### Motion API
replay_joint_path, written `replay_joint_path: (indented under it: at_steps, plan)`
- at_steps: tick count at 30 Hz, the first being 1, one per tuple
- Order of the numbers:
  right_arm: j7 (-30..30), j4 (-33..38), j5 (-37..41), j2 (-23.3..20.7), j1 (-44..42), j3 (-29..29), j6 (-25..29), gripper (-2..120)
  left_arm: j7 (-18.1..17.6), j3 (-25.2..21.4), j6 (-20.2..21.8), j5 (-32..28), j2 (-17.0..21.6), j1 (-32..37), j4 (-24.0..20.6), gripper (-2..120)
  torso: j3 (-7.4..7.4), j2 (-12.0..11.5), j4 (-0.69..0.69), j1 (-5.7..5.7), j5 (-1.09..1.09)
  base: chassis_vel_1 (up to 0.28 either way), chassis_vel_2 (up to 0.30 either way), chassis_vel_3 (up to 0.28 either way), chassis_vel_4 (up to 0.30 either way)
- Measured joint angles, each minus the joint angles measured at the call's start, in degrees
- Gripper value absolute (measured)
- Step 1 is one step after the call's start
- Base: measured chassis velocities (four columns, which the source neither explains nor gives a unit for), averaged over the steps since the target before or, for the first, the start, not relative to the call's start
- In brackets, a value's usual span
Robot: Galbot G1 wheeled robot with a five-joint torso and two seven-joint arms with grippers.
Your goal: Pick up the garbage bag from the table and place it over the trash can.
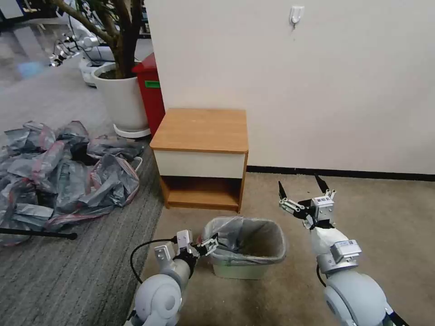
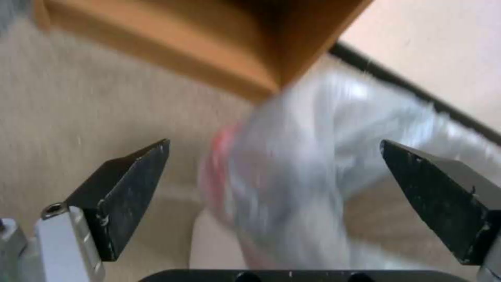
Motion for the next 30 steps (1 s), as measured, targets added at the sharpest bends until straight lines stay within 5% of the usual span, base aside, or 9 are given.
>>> replay_joint_path:
  at_steps: [8, 14, 23, 30]
  plan:
    - [-4.09, 1.54, 5.23, 0.73, -1.36, 3.50, 2.22, 100, 8.52, -5.69, -9.93, 7.43, 1.28, 3.89, -4.76, 100, 0.00, 0.00, 0.00, 0.00, -0.01, 0.000, 0.000, 0.000, 0.000]
    - [-6.14, 1.59, 4.33, 3.36, -4.96, 4.82, 8.13, 100, 14.99, -13.36, -21.60, 23.20, -1.75, 9.50, -9.10, 100, 0.00, 0.00, 0.00, 0.00, 0.00, 0.000, 0.000, 0.000, 0.000]
    - [-6.11, 0.73, -0.69, 7.77, -6.88, 5.70, 10.29, 100, 17.16, -22.10, -29.68, 32.11, -6.18, 16.20, -12.27, 100, 0.00, 0.00, 0.00, 0.00, 0.00, 0.000, 0.000, 0.000, 0.000]
    - [-8.37, -1.75, -6.64, 10.73, -7.92, 8.93, 5.02, 100, 17.73, -22.59, -35.35, 36.38, -11.16, 17.37, -7.62, 100, 0.00, 0.00, 0.00, 0.00, 0.00, 0.000, 0.000, 0.000, 0.000]
